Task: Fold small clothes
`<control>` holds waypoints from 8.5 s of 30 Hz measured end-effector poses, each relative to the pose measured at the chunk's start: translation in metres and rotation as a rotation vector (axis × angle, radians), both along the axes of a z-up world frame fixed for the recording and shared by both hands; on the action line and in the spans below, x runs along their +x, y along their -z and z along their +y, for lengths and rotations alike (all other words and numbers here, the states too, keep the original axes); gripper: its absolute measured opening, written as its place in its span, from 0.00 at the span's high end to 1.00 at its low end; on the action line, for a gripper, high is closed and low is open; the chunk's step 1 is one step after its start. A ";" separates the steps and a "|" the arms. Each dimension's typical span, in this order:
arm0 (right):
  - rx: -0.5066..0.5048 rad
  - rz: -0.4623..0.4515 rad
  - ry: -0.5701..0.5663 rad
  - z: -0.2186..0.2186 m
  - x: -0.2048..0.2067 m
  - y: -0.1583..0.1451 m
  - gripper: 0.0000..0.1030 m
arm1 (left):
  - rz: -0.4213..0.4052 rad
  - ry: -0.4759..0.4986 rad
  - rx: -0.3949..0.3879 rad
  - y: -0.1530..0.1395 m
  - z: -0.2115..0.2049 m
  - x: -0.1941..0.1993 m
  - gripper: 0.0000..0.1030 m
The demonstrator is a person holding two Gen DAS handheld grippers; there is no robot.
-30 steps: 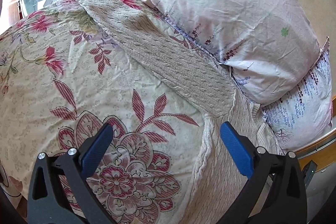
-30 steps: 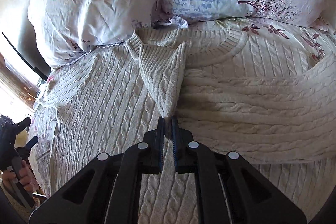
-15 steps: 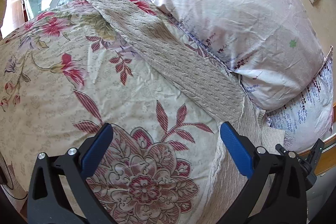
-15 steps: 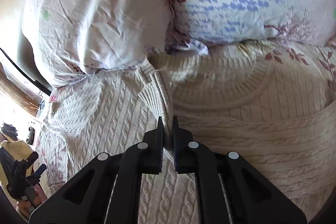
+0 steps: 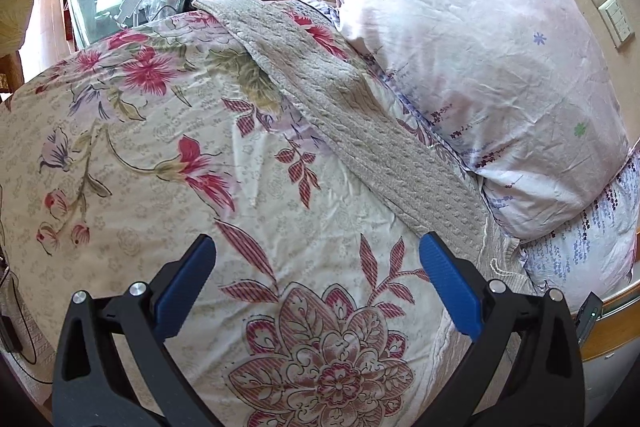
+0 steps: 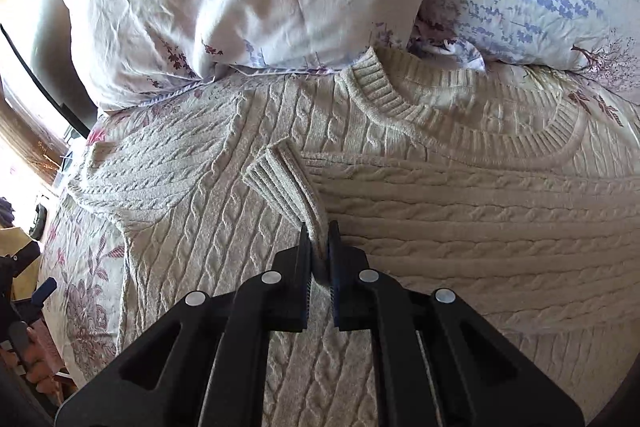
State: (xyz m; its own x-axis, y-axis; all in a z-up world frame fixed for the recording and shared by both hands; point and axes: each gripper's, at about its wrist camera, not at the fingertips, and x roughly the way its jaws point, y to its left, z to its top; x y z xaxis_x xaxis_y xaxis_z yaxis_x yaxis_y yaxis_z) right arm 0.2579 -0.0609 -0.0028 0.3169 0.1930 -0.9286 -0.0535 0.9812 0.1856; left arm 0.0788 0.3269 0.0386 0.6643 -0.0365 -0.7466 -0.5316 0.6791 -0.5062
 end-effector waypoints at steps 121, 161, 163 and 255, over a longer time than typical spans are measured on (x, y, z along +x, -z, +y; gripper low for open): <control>0.142 0.019 0.515 -0.226 -0.189 -0.066 0.16 | -0.182 0.935 0.132 -0.031 -0.353 0.092 0.23; 0.126 0.031 0.460 -0.226 -0.189 -0.063 0.16 | -0.267 0.800 -0.221 -0.083 -0.380 0.173 0.94; 0.121 0.028 0.490 -0.236 -0.197 -0.065 0.16 | -0.279 0.870 -0.231 -0.088 -0.414 0.171 0.94; -0.058 0.064 0.448 -0.271 -0.099 -0.044 0.44 | -0.046 0.663 0.384 -0.013 -0.247 0.070 0.15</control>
State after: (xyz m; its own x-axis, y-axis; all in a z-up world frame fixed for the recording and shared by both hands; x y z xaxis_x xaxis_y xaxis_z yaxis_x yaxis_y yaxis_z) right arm 0.1585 -0.3317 0.0413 0.2990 -0.0032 -0.9542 0.3885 0.9138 0.1187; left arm 0.1484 0.0801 0.0515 0.6247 -0.1816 -0.7595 0.0642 0.9812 -0.1818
